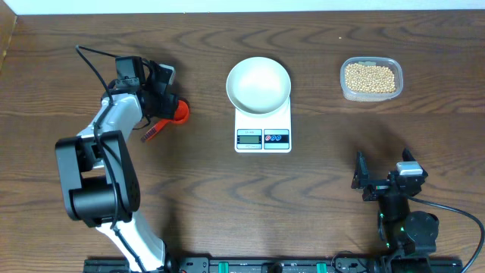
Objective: Scoop item into bowl and weigh 50g on scale
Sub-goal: 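Lift the red scoop with the left gripper toward the bowl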
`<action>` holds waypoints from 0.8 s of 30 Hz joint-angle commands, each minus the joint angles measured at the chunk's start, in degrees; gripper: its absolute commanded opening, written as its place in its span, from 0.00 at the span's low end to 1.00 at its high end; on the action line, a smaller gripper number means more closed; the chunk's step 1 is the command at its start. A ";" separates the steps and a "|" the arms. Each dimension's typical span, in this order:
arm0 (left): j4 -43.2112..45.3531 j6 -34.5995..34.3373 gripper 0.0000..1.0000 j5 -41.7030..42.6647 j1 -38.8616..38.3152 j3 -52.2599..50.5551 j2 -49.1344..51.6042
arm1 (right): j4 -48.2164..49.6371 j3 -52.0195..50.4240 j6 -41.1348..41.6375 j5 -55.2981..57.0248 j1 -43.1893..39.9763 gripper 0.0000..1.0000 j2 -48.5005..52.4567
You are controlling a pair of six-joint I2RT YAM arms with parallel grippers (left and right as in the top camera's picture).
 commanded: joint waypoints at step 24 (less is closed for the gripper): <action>6.69 -102.12 0.07 5.18 -0.90 0.79 -23.85 | -0.15 -0.17 -0.61 0.02 0.39 0.99 -0.31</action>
